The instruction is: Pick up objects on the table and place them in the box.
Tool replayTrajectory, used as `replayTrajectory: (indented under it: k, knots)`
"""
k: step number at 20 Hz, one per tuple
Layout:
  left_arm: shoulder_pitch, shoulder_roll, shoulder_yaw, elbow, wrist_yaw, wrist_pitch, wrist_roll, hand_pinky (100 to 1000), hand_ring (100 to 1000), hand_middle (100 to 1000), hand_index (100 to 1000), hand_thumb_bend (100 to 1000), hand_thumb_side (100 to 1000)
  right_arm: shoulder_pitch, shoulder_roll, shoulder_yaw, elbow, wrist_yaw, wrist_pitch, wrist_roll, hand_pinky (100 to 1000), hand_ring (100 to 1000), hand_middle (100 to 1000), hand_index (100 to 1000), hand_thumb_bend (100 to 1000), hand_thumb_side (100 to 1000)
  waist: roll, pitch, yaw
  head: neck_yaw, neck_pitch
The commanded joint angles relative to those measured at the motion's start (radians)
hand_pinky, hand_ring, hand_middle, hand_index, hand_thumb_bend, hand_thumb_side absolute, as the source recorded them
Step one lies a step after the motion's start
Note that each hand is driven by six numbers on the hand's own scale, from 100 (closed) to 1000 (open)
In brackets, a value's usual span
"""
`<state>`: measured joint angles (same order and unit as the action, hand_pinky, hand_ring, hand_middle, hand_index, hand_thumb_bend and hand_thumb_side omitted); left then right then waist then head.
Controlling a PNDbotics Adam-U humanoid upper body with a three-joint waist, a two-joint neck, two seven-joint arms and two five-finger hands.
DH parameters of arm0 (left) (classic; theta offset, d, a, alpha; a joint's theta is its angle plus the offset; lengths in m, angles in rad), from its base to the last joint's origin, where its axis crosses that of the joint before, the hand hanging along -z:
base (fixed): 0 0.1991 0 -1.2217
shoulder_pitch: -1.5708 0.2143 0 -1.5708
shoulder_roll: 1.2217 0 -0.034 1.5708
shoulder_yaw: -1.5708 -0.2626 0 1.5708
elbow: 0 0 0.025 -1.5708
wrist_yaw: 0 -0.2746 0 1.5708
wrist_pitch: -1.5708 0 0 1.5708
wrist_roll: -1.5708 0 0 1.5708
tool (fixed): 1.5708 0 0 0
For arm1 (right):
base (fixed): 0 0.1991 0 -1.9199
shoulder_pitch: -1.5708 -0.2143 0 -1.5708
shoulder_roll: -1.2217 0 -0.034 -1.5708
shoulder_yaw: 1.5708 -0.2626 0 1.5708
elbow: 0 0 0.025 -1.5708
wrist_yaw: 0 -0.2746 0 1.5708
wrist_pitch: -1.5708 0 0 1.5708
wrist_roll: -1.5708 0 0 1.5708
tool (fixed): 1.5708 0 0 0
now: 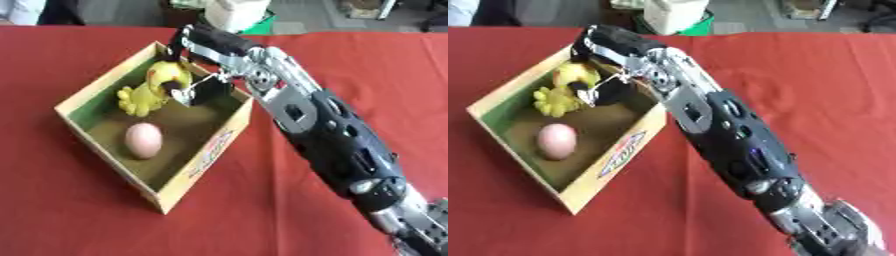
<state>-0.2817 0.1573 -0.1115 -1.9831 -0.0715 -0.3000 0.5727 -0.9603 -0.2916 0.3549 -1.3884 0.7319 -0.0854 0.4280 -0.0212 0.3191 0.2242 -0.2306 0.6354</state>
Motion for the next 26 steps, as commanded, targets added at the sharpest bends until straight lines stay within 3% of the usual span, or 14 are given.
replayTrajectory:
  k: [1, 5, 9, 12, 13, 15, 19, 24, 26]
  knots:
    - [-0.012, 0.003, -0.002, -0.017, -0.003, -0.002, -0.001, 703, 609, 666, 751, 100, 893, -0.011, 0.002, 0.01, 0.015, 0.037, -0.034, 0.015, 644, 761, 504, 602, 100, 235, 0.003, -0.016, 0.002, -0.001, 0.0]
    - [-0.012, 0.002, -0.002, -0.017, -0.002, 0.0, -0.003, 705, 610, 666, 751, 100, 894, -0.009, 0.005, 0.023, 0.036, 0.057, -0.101, 0.099, 686, 816, 629, 752, 100, 222, 0.003, -0.015, 0.004, -0.001, -0.003]
    - [-0.012, 0.0, -0.004, -0.017, 0.001, 0.001, -0.005, 704, 610, 666, 751, 100, 895, -0.013, 0.005, 0.015, 0.04, 0.075, -0.172, 0.197, 717, 856, 730, 845, 100, 365, 0.004, -0.014, 0.006, -0.001, -0.007]
    - [-0.012, 0.0, -0.004, -0.017, 0.002, 0.002, -0.006, 703, 610, 666, 751, 100, 894, -0.015, 0.006, 0.006, 0.042, 0.086, -0.195, 0.234, 733, 891, 808, 935, 100, 524, 0.004, -0.014, 0.007, -0.001, -0.005]
    - [-0.011, 0.0, -0.004, -0.017, 0.002, 0.002, -0.006, 703, 610, 666, 751, 100, 895, -0.015, 0.006, 0.003, 0.043, 0.089, -0.197, 0.239, 736, 899, 823, 959, 100, 565, 0.004, -0.014, 0.007, -0.001, -0.004]
    - [-0.011, 0.0, -0.004, -0.017, 0.003, 0.003, -0.006, 703, 611, 666, 751, 100, 895, -0.015, 0.006, 0.0, 0.042, 0.096, -0.198, 0.241, 742, 914, 849, 990, 245, 624, 0.004, -0.014, 0.008, -0.001, -0.004]
    - [-0.012, -0.001, -0.005, -0.017, 0.004, 0.004, -0.007, 703, 611, 666, 750, 100, 895, -0.021, 0.0, -0.009, 0.034, 0.095, -0.198, 0.227, 745, 915, 859, 1000, 359, 629, 0.004, -0.013, 0.007, 0.0, -0.004]
    - [-0.012, -0.002, -0.005, -0.017, 0.004, 0.005, -0.008, 703, 611, 666, 750, 100, 895, -0.028, -0.012, -0.026, 0.004, 0.058, -0.184, 0.188, 746, 906, 847, 995, 336, 663, 0.004, -0.013, 0.005, 0.002, -0.005]
    - [-0.012, -0.002, -0.004, -0.017, 0.004, 0.005, -0.007, 703, 612, 667, 751, 100, 895, -0.033, -0.028, -0.039, -0.038, 0.032, -0.169, 0.154, 734, 892, 832, 1000, 282, 666, 0.005, -0.015, 0.001, 0.005, -0.001]
